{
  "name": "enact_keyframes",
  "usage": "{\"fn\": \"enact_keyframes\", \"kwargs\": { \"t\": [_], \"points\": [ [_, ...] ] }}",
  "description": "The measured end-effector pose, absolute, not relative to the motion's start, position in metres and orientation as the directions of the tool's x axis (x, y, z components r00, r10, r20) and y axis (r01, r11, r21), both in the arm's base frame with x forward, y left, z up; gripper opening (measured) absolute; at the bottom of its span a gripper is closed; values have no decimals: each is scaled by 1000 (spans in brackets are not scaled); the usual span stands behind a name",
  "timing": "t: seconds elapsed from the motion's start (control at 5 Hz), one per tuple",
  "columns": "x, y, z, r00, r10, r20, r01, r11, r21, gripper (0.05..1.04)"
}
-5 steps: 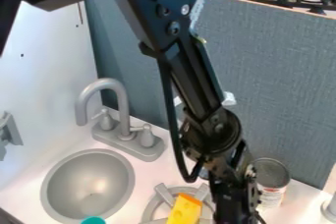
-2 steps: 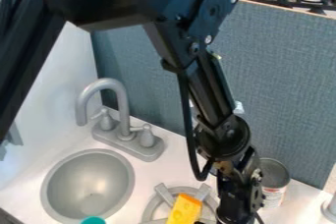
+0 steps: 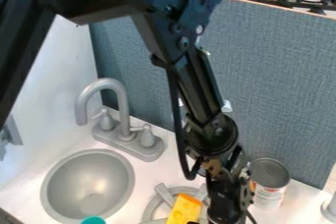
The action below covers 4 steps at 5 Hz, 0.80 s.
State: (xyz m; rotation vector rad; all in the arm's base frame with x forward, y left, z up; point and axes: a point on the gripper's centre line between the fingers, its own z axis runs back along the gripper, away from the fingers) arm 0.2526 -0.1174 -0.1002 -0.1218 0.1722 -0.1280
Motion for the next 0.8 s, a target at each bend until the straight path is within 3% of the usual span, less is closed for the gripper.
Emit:
{"fn": "enact_keyframes", "kwargs": {
  "t": [0.4,0.6,0.8],
  "points": [
    [269,-120,-60,993,-114,-36,109,987,-122,999],
    [275,-133,-29,986,-165,-40,163,985,-51,999],
    [290,-140,0,979,-204,-12,204,978,-32,999]
  ]
}}
